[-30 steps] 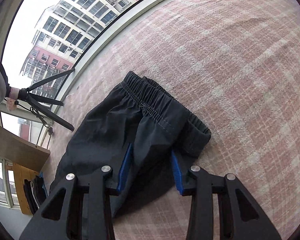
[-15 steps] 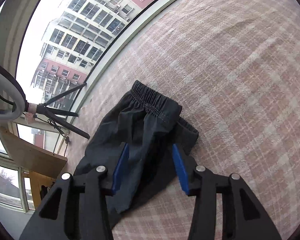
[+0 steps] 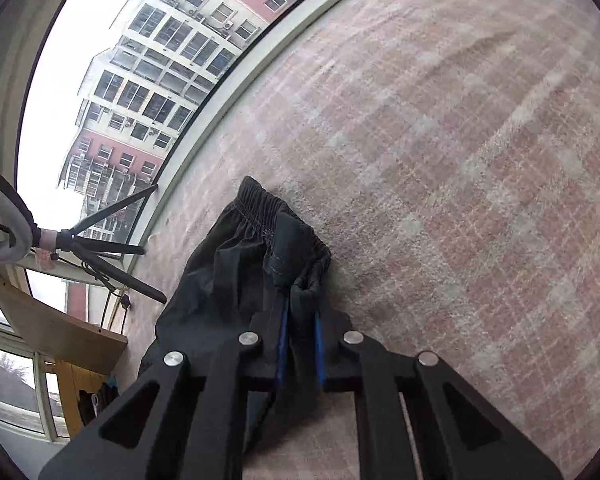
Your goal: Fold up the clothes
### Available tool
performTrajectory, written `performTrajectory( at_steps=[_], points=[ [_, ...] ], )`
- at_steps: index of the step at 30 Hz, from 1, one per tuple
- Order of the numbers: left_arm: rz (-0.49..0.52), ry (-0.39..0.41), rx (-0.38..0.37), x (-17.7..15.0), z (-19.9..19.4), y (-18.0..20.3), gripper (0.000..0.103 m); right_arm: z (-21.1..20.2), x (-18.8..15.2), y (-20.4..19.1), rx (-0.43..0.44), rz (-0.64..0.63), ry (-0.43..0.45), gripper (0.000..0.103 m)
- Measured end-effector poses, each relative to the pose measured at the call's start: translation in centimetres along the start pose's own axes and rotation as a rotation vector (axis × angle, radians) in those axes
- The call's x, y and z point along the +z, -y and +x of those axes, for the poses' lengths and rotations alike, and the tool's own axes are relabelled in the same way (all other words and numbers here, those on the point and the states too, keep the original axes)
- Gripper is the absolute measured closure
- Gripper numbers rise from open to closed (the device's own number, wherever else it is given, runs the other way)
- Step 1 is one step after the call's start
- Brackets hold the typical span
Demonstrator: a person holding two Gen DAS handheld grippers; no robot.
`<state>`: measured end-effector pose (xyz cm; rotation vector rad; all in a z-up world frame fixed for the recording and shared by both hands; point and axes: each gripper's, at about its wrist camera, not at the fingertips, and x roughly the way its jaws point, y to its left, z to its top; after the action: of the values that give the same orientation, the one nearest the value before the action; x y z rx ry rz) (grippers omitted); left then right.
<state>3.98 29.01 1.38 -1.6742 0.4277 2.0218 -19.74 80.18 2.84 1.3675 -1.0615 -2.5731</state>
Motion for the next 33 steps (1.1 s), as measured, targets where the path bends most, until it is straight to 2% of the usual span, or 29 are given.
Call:
performTrajectory(
  at_steps=[1,2,4,5,7,8,9,10,11,13,15,18,21,27,29,30,33],
  points=[
    [-0.008,-0.004,-0.004,-0.1,0.2,-0.1,0.086,-1.3,0.3,-0.9,-0.008,-0.087,0.062,0.093],
    [-0.016,-0.007,-0.009,-0.2,0.3,-0.2,0.086,-1.7,0.4,-0.9,-0.027,-0.112,0.074,0.093],
    [-0.022,-0.014,-0.013,-0.3,0.6,-0.2,0.086,-1.6,0.6,0.1,-0.077,-0.105,0.051,0.087],
    [-0.019,-0.014,-0.008,-0.2,0.7,0.0,0.086,-1.6,0.7,0.6,-0.103,-0.101,0.039,0.076],
    [-0.009,-0.007,0.001,-0.1,0.7,0.6,0.085,-1.5,0.9,1.6,-0.153,-0.093,0.016,0.072],
    [-0.002,0.000,0.006,0.0,0.6,0.9,0.080,-1.5,1.0,2.1,-0.178,-0.090,0.004,0.069],
    [0.011,0.009,0.013,0.0,0.4,1.3,0.071,-1.8,0.9,2.4,-0.165,-0.061,0.009,0.065],
    [0.027,0.015,0.018,0.0,0.4,1.7,0.067,-2.4,0.7,2.7,-0.134,-0.021,0.022,0.056],
    [0.042,0.012,0.032,0.0,0.5,1.9,0.064,-2.6,0.6,2.6,-0.114,-0.001,0.019,0.055],
    [0.065,0.005,0.063,-0.2,0.5,2.3,0.065,-2.4,0.3,1.9,-0.090,0.011,0.001,0.055],
    [0.036,0.023,0.080,-1.0,-0.8,1.5,0.065,-2.0,-0.2,0.5,-0.082,0.010,-0.013,0.055],
    [-0.132,0.087,0.096,-4.0,-4.3,-2.0,0.065,-2.6,-1.3,-1.8,-0.052,-0.031,-0.035,0.055],
    [-0.335,0.109,0.203,-9.3,-7.1,-6.5,0.065,-3.7,-3.5,-5.0,0.013,-0.124,-0.089,0.055],
    [-0.788,0.157,0.361,-23.1,-11.1,-16.3,0.064,-4.4,-14.3,-14.6,0.178,-0.349,-0.310,0.055],
    [-0.890,0.190,0.367,-26.0,-11.7,-19.2,0.064,-4.3,-19.1,-17.8,0.212,-0.422,-0.377,0.055],
    [-0.930,0.227,0.328,-26.9,-12.0,-20.7,0.063,-4.1,-21.8,-19.1,0.230,-0.446,-0.413,0.055],
    [-0.969,0.303,0.259,-26.6,-11.3,-23.8,0.058,-3.2,-30.0,-22.5,0.278,-0.518,-0.528,0.055]
  ],
)
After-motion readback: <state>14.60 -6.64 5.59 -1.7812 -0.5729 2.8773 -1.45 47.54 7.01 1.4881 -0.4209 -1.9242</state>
